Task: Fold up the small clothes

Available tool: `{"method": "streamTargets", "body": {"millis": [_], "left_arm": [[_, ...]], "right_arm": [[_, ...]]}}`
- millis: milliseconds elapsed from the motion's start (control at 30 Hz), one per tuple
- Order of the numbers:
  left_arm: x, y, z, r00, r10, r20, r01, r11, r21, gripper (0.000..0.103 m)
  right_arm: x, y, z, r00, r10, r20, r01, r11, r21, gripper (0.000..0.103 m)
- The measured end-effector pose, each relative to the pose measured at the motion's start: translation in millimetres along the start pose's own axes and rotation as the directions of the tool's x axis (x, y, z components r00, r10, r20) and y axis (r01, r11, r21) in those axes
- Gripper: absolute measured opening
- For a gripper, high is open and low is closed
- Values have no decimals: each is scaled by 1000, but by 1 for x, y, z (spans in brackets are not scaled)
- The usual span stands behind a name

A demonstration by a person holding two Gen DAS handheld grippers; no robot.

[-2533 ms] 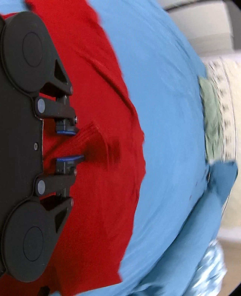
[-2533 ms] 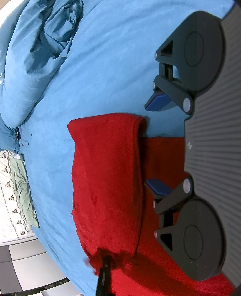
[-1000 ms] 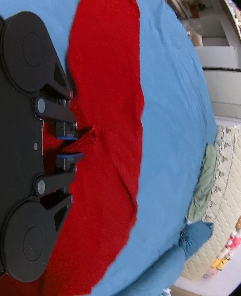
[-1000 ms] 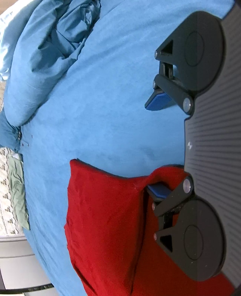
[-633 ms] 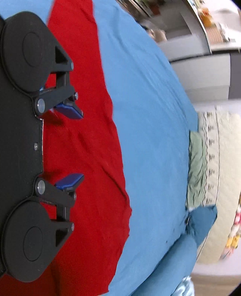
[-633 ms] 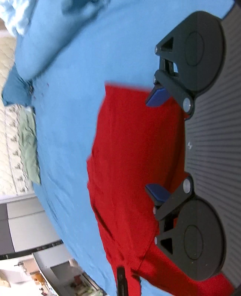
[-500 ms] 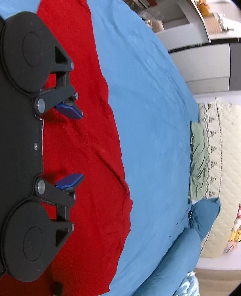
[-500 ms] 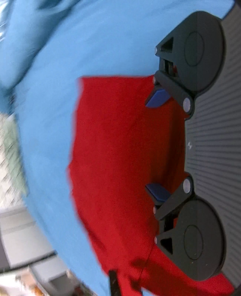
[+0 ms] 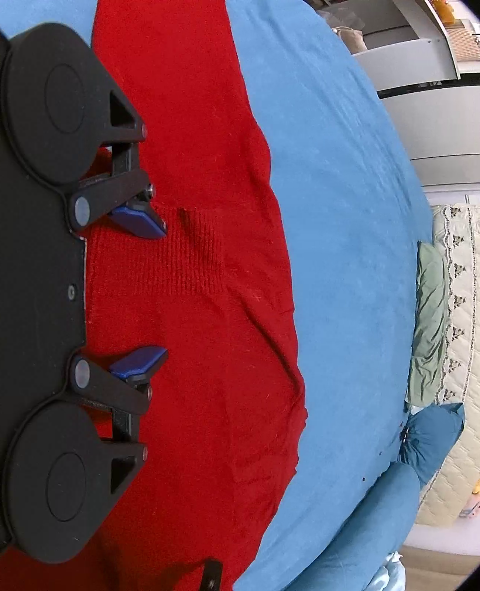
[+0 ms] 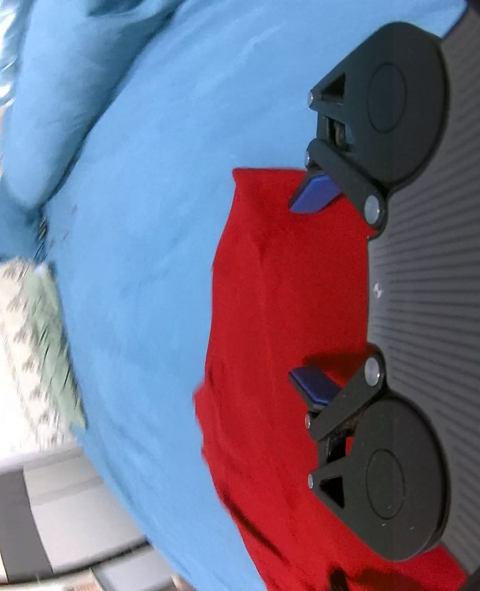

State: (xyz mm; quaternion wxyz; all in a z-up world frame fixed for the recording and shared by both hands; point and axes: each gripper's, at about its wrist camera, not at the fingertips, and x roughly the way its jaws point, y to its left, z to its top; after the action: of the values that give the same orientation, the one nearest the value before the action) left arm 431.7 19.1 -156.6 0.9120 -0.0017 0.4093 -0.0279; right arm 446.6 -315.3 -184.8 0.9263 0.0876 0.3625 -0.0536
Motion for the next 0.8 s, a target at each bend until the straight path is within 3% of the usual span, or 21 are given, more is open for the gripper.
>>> {"method": "streamTargets", "body": {"millis": [167, 367, 400, 467, 500, 600, 800], "left_arm": [[-9, 6, 5, 1000, -20, 11, 20, 999, -40, 70], [-68, 37, 23, 997, 14, 75, -2, 988, -154, 71], [-80, 47, 25, 996, 26, 83, -10, 984, -180, 75], [-100, 69, 29, 994, 55, 93, -32, 973, -230, 93], [-110, 82, 29, 992, 76, 100, -48, 965, -258, 102], [-128, 128, 25, 988, 120, 93, -81, 935, -345, 103], [-134, 229, 1, 971, 238, 18, -196, 838, -509, 102]], "right_arm": [[-5, 0, 6, 1000, 1, 3, -1, 999, 45, 103], [-74, 44, 31, 995, 54, 78, -53, 998, -24, 103], [-87, 58, 36, 994, 63, 87, -60, 997, -39, 103], [-109, 84, 40, 993, 81, 87, -75, 994, -74, 103], [-115, 100, 41, 993, 87, 80, -79, 992, -95, 103], [-122, 146, 33, 995, 103, 14, -100, 984, -148, 103], [-116, 217, -1, 986, 148, -74, -158, 977, -141, 103]]}}
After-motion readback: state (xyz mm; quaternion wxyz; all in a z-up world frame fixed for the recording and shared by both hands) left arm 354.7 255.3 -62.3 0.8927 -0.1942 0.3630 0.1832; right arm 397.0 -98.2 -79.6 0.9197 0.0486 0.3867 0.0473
